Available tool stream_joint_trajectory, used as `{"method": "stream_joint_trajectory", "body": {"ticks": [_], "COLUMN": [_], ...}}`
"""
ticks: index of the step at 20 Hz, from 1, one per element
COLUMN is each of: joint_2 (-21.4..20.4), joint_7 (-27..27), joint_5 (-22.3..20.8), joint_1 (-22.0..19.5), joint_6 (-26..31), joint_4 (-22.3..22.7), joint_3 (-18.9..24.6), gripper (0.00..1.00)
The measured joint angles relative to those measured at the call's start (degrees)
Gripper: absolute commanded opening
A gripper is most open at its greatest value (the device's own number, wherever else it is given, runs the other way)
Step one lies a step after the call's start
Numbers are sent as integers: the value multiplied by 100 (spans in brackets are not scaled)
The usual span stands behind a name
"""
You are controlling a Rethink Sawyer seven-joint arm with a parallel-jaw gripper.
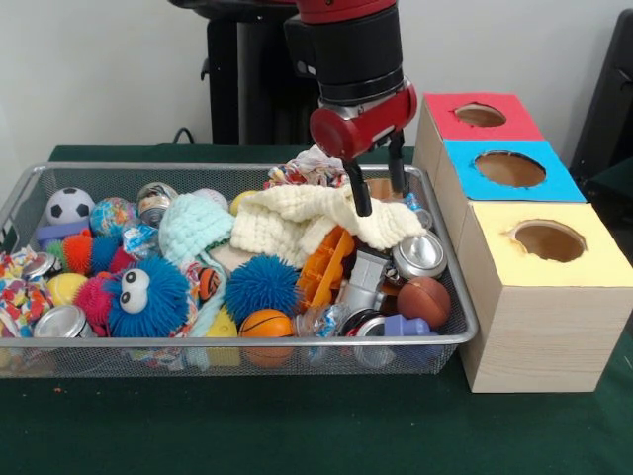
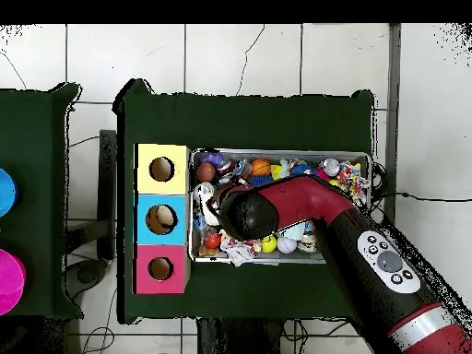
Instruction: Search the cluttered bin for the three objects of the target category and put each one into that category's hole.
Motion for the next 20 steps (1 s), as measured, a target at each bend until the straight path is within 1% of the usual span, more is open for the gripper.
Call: {"method": "stream_joint_trajectory", "body": {"ticks": [3,4,5,10,13,17,20], "joint_2": [31,32,32,32,32,87,220], "joint_7": [-400,-634,-716,-1068,-1190,-1371,-1566], "joint_5": [-322,-465,-507,-559,-561,-562,-562], "joint_1": [-62,-102,-123,-252,-336,-499,-685], "joint_6": [1,1,1,4,26,155,345], "joint_4": [0,-1,-1,-15,-55,-209,-367], "joint_3": [119,182,211,358,427,534,637], "gripper": [100,100,100,100,100,100,100]}}
